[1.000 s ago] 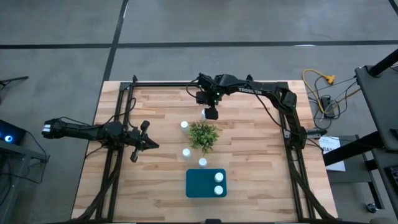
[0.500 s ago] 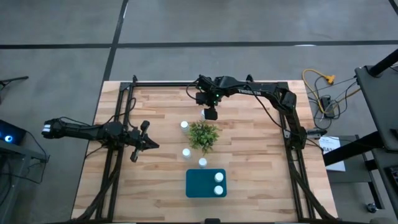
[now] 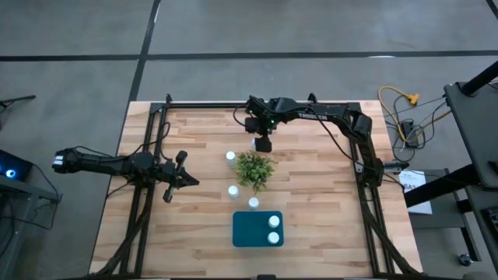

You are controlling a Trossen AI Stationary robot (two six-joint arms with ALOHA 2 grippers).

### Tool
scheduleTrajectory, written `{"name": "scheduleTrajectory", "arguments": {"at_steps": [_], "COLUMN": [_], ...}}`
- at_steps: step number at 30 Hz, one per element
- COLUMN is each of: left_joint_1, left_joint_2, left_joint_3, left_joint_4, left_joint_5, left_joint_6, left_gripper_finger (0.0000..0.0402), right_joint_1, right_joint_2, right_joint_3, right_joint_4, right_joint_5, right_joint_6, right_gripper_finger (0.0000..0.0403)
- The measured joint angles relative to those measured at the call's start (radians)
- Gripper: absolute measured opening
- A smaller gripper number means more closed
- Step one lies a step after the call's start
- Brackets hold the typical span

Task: Pick and place pill bottles into a basket
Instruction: Put the white medicine bottle into the blue bin

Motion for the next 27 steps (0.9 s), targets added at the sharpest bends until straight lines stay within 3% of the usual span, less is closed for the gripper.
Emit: {"name": "scheduleTrajectory", "arguments": {"at_steps": [27], "left_joint_1": [0.000], "left_joint_2": [0.000], "left_joint_3": [0.000], "left_joint_4": [0.000], "left_joint_5": [0.000], "left_joint_6": [-0.002], "left_gripper_finger": [0.0001], "right_joint_1": [-0.005], "right_joint_2": [-0.005], "right_joint_3": [0.027], "right_joint_4": [-0.036], "right_joint_5": [0.029], "right_joint_6": [0.006], "right_gripper_finger": [0.0249]}}
